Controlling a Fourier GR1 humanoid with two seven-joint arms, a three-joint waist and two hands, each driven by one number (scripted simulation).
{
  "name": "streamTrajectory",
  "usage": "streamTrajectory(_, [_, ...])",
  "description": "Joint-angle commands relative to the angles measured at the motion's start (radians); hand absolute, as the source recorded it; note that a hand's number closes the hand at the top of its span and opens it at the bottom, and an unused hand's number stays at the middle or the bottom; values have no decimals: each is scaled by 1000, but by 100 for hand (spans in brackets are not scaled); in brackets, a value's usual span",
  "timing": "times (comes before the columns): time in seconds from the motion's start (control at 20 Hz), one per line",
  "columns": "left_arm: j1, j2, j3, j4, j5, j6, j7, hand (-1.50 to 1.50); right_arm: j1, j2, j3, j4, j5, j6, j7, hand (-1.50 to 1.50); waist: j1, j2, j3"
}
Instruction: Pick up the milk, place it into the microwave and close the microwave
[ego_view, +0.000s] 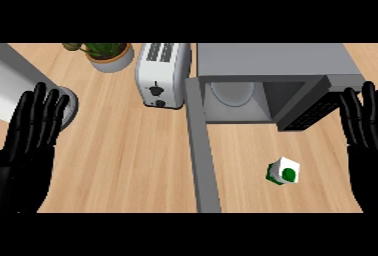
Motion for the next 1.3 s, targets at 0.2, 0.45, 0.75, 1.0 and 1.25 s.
streamTrajectory(0.2, [-15, 18, 126, 0, 65, 5, 24, -150, 64, 93, 221, -78, 229, -164, -2, -150, 13, 8, 2])
streamTrajectory(0.45, [41, -22, 153, 13, 97, 49, 95, -150, 132, 95, 346, -139, 280, -207, 135, -150, 10, 7, 2])
streamTrajectory(0.75, [124, -25, 145, -177, 124, 48, 208, -150, 288, 88, 480, -247, 415, -235, 143, -150, 9, 6, 2])
streamTrajectory(1.0, [245, 34, 314, -194, 321, -86, 151, -150, 291, 93, 475, -183, 480, -302, 145, -150, 16, 6, 2])
streamTrajectory(1.25, [381, -72, 239, -253, 227, -125, 63, -150, 354, 77, 399, -119, 376, -328, 53, -150, 14, 7, 2])
